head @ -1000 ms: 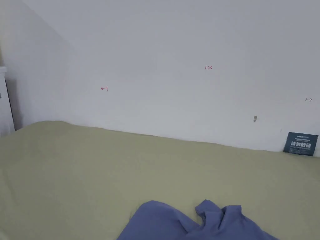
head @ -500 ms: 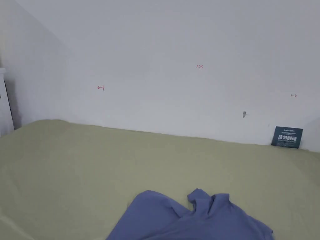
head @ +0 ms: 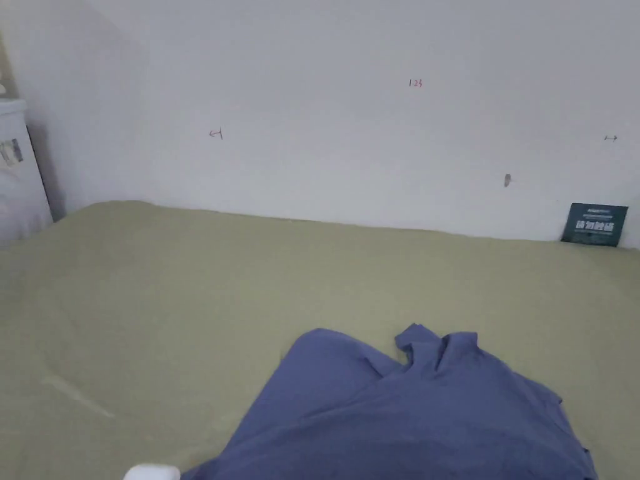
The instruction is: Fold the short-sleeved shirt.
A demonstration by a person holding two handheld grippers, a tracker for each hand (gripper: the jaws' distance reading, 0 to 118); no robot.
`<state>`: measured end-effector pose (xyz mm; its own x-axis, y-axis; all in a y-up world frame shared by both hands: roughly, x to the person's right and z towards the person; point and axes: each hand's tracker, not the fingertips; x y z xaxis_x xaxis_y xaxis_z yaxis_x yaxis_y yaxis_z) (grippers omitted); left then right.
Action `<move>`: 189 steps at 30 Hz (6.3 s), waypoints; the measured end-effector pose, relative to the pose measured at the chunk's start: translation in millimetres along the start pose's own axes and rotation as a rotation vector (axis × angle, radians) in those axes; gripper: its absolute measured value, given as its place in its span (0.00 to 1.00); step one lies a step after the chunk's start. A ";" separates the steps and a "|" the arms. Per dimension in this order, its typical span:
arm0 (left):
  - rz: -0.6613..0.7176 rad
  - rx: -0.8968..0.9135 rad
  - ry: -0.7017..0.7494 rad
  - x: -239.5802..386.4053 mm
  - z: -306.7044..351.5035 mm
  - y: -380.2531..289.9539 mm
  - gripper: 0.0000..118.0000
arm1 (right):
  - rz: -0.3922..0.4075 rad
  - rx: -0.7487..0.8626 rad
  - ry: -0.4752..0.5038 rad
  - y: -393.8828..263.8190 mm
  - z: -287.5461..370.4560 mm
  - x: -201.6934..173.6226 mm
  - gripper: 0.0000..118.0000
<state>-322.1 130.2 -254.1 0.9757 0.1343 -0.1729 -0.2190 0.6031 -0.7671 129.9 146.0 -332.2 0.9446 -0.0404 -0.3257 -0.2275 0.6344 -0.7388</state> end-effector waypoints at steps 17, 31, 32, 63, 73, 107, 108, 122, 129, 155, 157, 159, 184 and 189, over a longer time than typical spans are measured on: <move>0.044 -0.125 0.063 -48.3 -88.7 39.0 0.35 | 0.005 -0.001 0.019 33.9 -16.2 8.1 0.00; 0.125 -0.078 -0.050 -48.9 -90.3 35.7 0.03 | 0.259 -0.052 0.005 284.0 -144.8 65.1 0.00; 0.118 -0.078 -0.046 -50.2 -90.1 35.9 0.03 | 0.271 -0.056 0.005 302.7 -164.6 68.1 0.00; 0.173 -0.012 -0.076 -41.7 -55.9 53.2 0.03 | 0.367 0.063 0.227 349.4 -202.2 79.5 0.02; 0.006 0.209 -0.108 -25.5 16.1 173.3 0.03 | 0.218 0.274 0.149 394.4 -61.9 80.6 0.01; -0.175 0.433 0.114 9.9 55.7 467.7 0.03 | 0.062 0.611 -0.071 558.9 58.3 92.9 0.02; -0.179 0.431 0.112 7.8 53.5 460.2 0.03 | 0.069 0.608 -0.065 548.3 57.0 92.7 0.02; -0.186 0.293 -0.003 -25.7 29.3 329.1 0.03 | 0.006 0.442 0.027 371.2 38.3 113.0 0.02; -0.183 0.261 -0.040 -31.3 36.0 232.2 0.03 | -0.082 0.347 0.030 264.3 43.2 130.7 0.02; -0.148 0.054 -0.160 -52.1 47.0 -22.3 0.03 | -0.219 0.069 0.052 -23.4 81.1 114.9 0.02; -0.124 0.022 -0.155 -60.2 37.5 -32.0 0.03 | -0.248 -0.001 0.054 -31.8 74.8 116.7 0.02; -0.093 -0.012 -0.141 -63.0 31.3 -40.6 0.03 | -0.254 -0.046 0.061 -39.1 65.9 118.0 0.02; 0.066 -0.037 0.130 -25.1 74.8 -79.2 0.00 | -0.101 -0.165 0.000 -53.9 40.8 76.1 0.01; 0.075 -0.054 0.116 -25.4 74.0 -81.9 0.00 | -0.097 -0.149 0.011 -59.6 43.2 72.3 0.00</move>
<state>-328.8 135.6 -141.2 0.9505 0.0842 -0.2991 -0.2945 0.5511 -0.7807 221.9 138.6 -286.2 0.9613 -0.1048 -0.2546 -0.1688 0.5061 -0.8458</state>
